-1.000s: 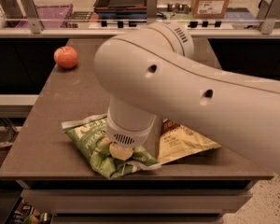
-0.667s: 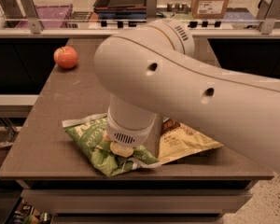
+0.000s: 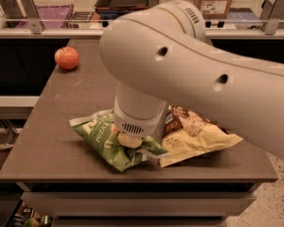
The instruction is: Move green jalapeno chip bag near apple
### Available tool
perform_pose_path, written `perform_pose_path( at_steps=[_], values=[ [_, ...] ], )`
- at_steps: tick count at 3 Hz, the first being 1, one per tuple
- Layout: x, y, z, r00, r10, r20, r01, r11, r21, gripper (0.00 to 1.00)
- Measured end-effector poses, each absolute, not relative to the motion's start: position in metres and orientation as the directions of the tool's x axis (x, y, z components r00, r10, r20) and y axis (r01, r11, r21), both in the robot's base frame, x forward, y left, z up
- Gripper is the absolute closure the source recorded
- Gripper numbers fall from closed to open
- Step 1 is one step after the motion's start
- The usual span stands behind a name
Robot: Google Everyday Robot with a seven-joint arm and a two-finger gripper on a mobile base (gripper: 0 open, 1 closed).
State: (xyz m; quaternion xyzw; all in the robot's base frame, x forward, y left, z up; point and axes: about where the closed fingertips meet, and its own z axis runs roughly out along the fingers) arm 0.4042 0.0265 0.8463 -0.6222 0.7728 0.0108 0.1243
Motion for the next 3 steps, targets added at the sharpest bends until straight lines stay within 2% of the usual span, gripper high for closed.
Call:
perform_pose_path(
  at_steps=[1, 3],
  values=[
    [0.423, 0.011, 0.866, -0.208, -0.952, -0.225, -0.95, 0.252, -0.184, 1.0],
    [0.479, -0.021, 0.911, -0.278, -0.872, -0.402, -0.865, 0.41, -0.291, 1.0]
  ],
)
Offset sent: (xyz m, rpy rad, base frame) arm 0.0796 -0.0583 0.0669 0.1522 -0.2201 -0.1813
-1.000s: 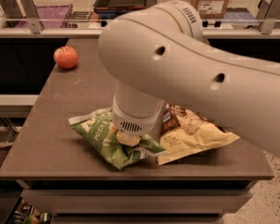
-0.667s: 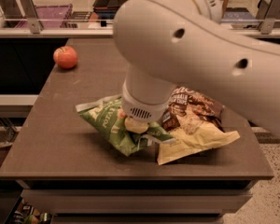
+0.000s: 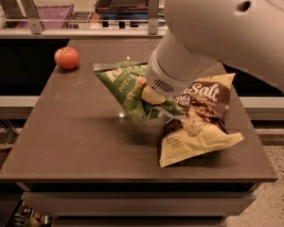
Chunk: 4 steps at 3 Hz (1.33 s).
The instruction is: Move green jalapeno chip bag near apple
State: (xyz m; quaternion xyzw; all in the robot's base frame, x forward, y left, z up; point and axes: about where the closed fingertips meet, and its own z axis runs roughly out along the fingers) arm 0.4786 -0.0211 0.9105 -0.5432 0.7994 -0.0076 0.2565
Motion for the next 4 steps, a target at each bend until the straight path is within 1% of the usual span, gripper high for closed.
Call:
perform_pose_path(
  at_steps=[1, 2, 4],
  values=[
    [0.519, -0.024, 0.933, -0.257, -0.841, -0.476, -0.828, 0.446, -0.34, 1.0],
    [0.557, -0.008, 0.946, -0.217, -0.839, -0.499, -0.821, 0.433, -0.372, 1.0],
    [0.618, 0.043, 0.944, -0.084, -0.872, -0.483, -0.828, 0.33, -0.452, 1.0]
  ],
)
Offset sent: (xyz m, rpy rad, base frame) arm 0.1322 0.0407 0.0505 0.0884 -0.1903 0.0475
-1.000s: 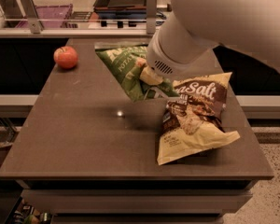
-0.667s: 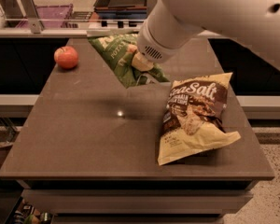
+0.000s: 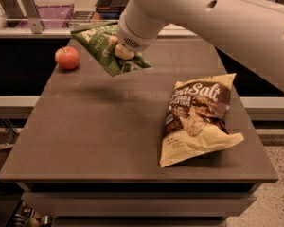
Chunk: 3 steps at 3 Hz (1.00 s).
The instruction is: Move green jalapeno chip bag near apple
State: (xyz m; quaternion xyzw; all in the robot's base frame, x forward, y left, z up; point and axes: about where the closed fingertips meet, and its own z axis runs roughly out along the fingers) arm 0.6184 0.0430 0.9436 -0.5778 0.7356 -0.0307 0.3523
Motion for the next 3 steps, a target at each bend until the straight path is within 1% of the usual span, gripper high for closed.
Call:
perform_pose_path(
  at_steps=[1, 3],
  values=[
    [0.644, 0.055, 0.931, -0.054, -0.891, -0.452, -0.815, 0.301, -0.495, 1.0],
    [0.693, 0.047, 0.904, -0.048, -0.921, -0.387, -0.806, 0.265, -0.53, 1.0]
  ],
)
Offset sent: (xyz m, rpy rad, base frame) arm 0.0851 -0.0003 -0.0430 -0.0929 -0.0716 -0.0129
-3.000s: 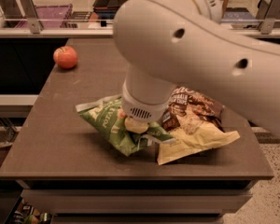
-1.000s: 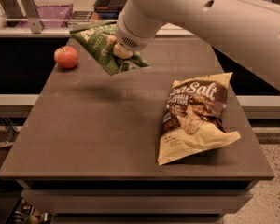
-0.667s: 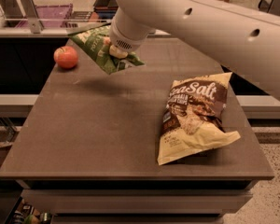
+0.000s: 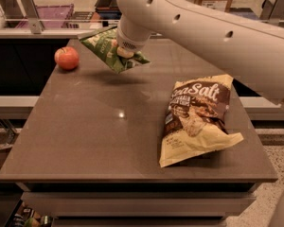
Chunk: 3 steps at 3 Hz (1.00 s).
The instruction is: Move green jalapeno chip bag near apple
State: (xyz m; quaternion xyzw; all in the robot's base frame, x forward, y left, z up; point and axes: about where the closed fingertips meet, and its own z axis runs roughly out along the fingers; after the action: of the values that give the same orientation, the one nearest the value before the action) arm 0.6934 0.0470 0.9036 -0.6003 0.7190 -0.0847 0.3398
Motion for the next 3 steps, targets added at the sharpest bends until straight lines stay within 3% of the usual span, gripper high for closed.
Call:
perform_pose_path(
  at_steps=[3],
  values=[
    [0.712, 0.048, 0.894, -0.058, -0.934, -0.352, -0.8, 0.255, -0.544, 1.0]
  ],
)
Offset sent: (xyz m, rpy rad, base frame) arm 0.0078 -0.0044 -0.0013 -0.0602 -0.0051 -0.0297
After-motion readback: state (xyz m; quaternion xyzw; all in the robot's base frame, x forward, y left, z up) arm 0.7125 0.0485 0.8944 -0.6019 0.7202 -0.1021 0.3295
